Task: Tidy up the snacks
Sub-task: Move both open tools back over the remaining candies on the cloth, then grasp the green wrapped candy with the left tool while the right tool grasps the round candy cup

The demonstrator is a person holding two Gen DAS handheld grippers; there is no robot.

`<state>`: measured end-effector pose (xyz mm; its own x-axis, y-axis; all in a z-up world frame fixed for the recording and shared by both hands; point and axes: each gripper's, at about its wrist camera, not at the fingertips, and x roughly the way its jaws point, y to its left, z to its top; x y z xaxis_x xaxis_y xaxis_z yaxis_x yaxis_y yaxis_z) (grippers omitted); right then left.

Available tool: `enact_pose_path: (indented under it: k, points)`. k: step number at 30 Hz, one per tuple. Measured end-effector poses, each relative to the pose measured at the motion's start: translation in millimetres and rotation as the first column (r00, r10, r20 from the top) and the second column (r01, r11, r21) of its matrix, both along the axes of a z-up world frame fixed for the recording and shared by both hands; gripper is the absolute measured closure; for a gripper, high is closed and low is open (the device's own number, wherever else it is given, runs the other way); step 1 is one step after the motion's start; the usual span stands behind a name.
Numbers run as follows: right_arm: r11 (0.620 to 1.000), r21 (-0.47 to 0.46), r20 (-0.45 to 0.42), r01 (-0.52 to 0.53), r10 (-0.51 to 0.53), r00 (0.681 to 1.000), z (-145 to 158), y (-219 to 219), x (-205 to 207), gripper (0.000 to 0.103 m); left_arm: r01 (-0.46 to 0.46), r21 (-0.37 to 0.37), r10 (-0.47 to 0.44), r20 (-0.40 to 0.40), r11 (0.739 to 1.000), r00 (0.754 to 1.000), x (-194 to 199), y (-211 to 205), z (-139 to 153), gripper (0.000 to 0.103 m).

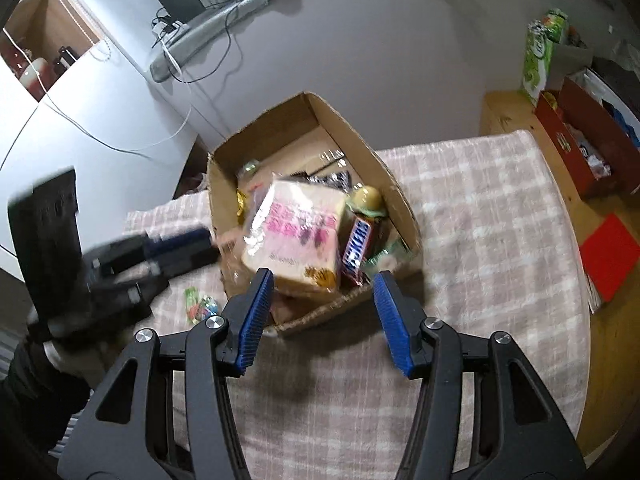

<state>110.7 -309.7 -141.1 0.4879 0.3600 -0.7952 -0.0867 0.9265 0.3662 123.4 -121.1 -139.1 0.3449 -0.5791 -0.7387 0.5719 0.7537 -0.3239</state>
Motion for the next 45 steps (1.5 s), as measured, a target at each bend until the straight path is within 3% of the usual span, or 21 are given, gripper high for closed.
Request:
enact_pose_path:
  k: [2, 6, 12, 18, 27, 34, 45]
  points:
    - [1.0, -0.007, 0.003, -0.011, 0.011, 1.0, 0.2, 2.9, 4.5, 0.048, -0.004, -0.01, 0.004, -0.043, 1.0, 0.999, -4.7, 2.5, -7.5, 0.076]
    - [0.998, -0.017, 0.0, -0.055, 0.055, 0.999, -3.1, 20.3, 10.8, 0.048, -0.016, 0.039, 0.017, -0.029, 0.999, 0.999, -17.5, 6.8, -14.7, 0.076]
    - [0.996, -0.016, -0.001, -0.082, 0.082, 0.997, -4.0, 31.7, 7.0, 0.048, -0.053, 0.026, 0.054, -0.038, 0.998, 0.998, -29.2, 24.7, -15.1, 0.076]
    - [0.994, -0.015, 0.001, -0.104, 0.104, 0.995, -2.1, 38.8, -3.0, 0.048, -0.088, 0.066, 0.089, -0.01, 0.994, 0.996, -39.5, 47.2, -13.8, 0.076]
    - [0.977, 0.02, -0.007, -0.214, 0.214, 0.977, -8.9, 83.7, -27.9, 0.048, -0.226, 0.122, 0.231, -0.027, 0.966, 0.973, -39.5, 105.0, -27.4, 0.076]
    - [0.941, -0.004, -0.06, -0.338, 0.337, 0.939, -37.7, 139.7, -42.3, 0.049, -0.246, 0.146, 0.256, -0.056, 0.958, 0.965, -43.7, 122.8, -41.5, 0.076]
    - [0.94, -0.023, -0.138, -0.34, 0.333, 0.933, -78.3, 184.4, -22.4, 0.05, -0.193, 0.196, 0.21, -0.069, 0.961, 0.975, -50.4, 123.2, -61.1, 0.076]
